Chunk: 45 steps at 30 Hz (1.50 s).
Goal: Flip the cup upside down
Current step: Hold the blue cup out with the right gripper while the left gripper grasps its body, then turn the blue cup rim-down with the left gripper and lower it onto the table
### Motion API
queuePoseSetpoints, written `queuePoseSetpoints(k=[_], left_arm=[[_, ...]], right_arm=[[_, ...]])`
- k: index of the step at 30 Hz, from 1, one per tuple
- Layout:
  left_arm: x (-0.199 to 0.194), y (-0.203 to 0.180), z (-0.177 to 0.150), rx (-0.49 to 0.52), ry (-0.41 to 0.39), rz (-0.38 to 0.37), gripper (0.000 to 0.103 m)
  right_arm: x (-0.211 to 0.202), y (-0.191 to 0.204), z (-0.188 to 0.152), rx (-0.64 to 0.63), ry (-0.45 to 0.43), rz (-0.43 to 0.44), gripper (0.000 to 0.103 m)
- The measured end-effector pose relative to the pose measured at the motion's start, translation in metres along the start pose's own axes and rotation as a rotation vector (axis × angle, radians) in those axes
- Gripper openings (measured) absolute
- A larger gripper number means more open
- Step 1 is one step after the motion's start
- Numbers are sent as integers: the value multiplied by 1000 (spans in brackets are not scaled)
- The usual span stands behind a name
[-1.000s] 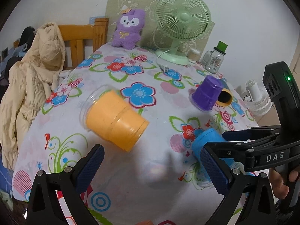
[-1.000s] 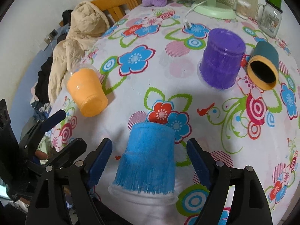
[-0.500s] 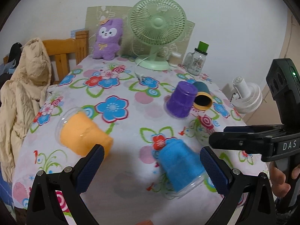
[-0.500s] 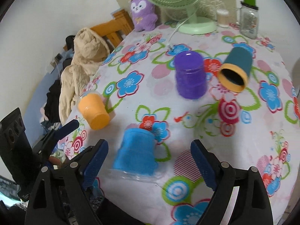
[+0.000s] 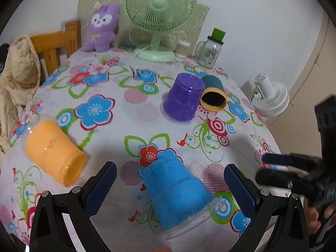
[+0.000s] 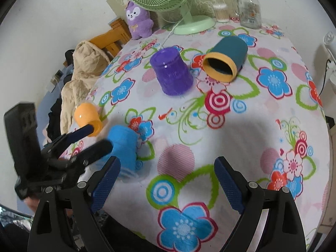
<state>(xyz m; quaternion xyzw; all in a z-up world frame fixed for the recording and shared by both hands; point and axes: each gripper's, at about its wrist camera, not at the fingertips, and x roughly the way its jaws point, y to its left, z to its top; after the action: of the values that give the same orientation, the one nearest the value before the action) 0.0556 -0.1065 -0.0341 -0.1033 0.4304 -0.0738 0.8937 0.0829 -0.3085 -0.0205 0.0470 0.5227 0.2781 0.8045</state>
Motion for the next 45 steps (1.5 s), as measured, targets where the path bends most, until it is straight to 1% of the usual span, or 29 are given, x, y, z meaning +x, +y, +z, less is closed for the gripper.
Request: queuePoseSetpoints(k=[4,8,11,13,15,17,18,20,21,23,24,27,32,37,40,45], left_arm=[[19,7,2,-63,71,53,103],[34,16,4,-115,140,46,103],[43,17,5,-122,194,14,101],[48,15,6,-112,231,15,99],[54,14,6,-95,268,18,93],[59,16,8,-113,291,4,89],[58,17,9,-116,284,7,82],[57,18,11,-122,291,9,73],[58,19,12,-125,293,1,66],[57,18,12,-122,308,-22,63],[56,16,13,-119,310,-29,59],[52,12,13,-112,299,-40,57],[35,5,20,-103,245,-65,56],[24,0,25,-87,210,-78,56],[14,-1,26,-86,173,-92,56],[-6,-8,30,-50,92,-68,56]], right_arm=[[-1,-3,-10,-14,4,-6,93],[0,-1,-18,-46,7,-35,93],[0,1,-22,-58,8,-35,93],[0,1,-23,-60,6,-31,93],[-1,1,-24,-59,0,-26,93],[0,0,-24,-57,-3,-22,93],[0,0,-24,-54,-3,-22,93],[1,-3,-26,-45,2,-21,93],[2,-4,-26,-43,5,-22,93],[2,-5,-27,-41,7,-24,93],[1,-5,-28,-41,6,-23,93],[-1,-5,-28,-37,-4,-22,93],[-4,0,-28,-52,-10,-21,93],[-4,4,-27,-59,-16,-17,93],[-3,5,-26,-58,-17,-15,93],[-2,9,-26,-71,-21,-17,93]])
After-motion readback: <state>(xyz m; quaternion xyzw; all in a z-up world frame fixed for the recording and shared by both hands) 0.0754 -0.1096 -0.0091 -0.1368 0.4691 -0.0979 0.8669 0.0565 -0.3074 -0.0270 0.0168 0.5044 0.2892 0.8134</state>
